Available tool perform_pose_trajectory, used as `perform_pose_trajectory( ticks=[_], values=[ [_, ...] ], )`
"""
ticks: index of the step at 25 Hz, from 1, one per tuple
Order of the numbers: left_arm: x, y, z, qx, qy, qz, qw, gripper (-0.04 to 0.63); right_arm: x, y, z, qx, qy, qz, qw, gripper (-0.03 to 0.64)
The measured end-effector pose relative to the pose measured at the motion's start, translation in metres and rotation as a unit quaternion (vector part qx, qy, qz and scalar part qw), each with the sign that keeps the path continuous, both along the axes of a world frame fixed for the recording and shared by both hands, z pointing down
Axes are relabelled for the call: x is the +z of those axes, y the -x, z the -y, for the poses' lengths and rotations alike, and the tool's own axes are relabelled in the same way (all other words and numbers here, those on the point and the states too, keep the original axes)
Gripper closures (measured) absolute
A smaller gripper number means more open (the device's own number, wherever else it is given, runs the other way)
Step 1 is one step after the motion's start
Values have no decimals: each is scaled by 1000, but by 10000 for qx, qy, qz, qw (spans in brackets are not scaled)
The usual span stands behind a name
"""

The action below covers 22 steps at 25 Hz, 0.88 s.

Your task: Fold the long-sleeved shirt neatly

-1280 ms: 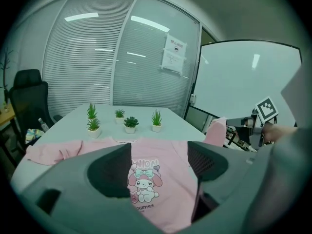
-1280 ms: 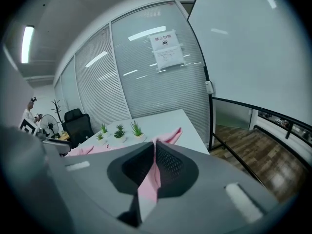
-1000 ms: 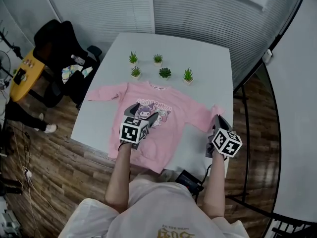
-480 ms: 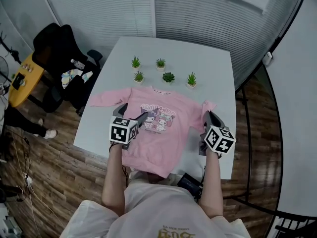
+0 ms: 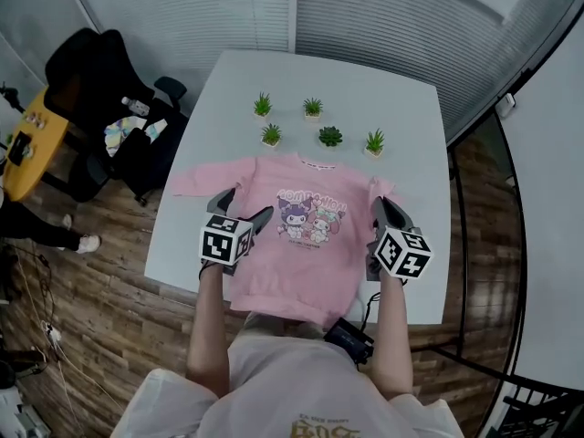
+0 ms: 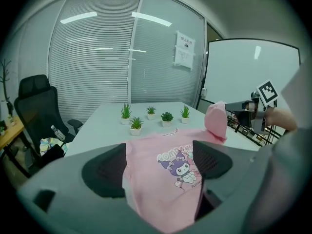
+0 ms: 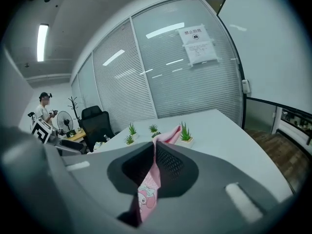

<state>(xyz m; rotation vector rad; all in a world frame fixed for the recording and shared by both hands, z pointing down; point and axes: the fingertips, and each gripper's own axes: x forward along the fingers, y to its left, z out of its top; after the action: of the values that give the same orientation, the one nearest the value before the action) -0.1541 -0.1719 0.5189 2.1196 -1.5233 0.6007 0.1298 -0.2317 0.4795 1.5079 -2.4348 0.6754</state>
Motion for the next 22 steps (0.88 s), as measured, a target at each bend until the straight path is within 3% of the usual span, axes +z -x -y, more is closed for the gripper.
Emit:
perform_pose_trajectory(
  ticks=[15,22],
  values=[
    [28,47,18,397,-8,-202,9990,155,-1,114,16,-130,-174,82,9997,591],
    [43,51,28,612,66,-255,9978,155,9,162,26,-275,-159,-3,9995,591]
  ],
)
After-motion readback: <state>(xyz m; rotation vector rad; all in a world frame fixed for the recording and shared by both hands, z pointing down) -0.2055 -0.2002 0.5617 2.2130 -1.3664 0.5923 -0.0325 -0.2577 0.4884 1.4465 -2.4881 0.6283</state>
